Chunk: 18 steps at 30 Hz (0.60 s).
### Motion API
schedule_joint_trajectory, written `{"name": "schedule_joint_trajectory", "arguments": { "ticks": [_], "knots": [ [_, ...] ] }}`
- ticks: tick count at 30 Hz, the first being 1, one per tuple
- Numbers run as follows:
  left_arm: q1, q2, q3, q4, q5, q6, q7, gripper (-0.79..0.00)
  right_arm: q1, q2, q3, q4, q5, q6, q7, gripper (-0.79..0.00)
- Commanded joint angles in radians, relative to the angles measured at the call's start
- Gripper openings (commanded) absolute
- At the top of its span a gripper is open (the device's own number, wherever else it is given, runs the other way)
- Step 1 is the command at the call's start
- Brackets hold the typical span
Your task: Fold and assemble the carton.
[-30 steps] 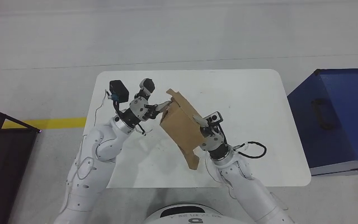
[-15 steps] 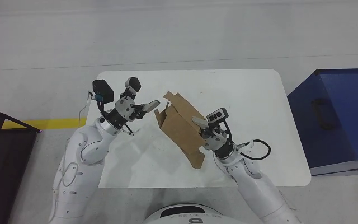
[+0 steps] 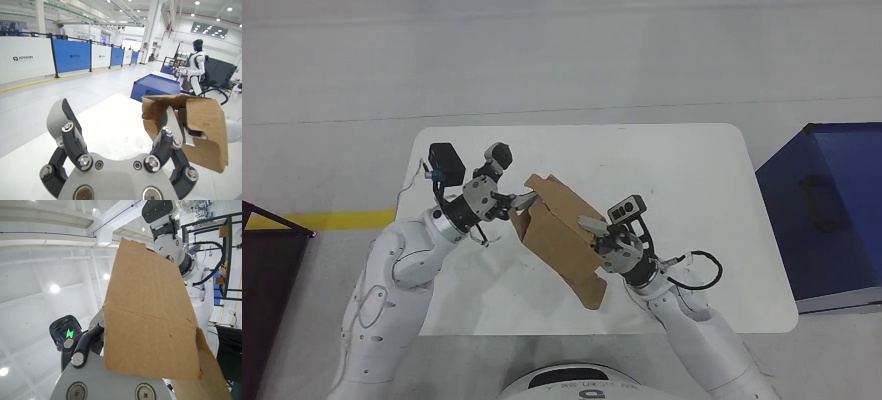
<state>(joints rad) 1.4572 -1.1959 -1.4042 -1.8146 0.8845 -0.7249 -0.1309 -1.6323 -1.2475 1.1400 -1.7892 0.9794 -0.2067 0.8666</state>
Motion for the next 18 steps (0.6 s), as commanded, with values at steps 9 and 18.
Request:
{"name": "schedule_joint_trajectory", "arguments": {
  "ticks": [9, 18],
  "knots": [
    [-0.005, 0.005, 0.018, 0.006, 0.055, 0.007, -0.003, 0.000, 0.001, -0.003, -0.011, -0.021, 0.066, 0.027, 0.031, -0.785],
    [-0.032, 0.004, 0.074, 0.015, 0.083, 0.003, 0.017, 0.000, -0.001, -0.006, -0.042, -0.040, 0.070, 0.050, 0.037, -0.785]
  ]
}}
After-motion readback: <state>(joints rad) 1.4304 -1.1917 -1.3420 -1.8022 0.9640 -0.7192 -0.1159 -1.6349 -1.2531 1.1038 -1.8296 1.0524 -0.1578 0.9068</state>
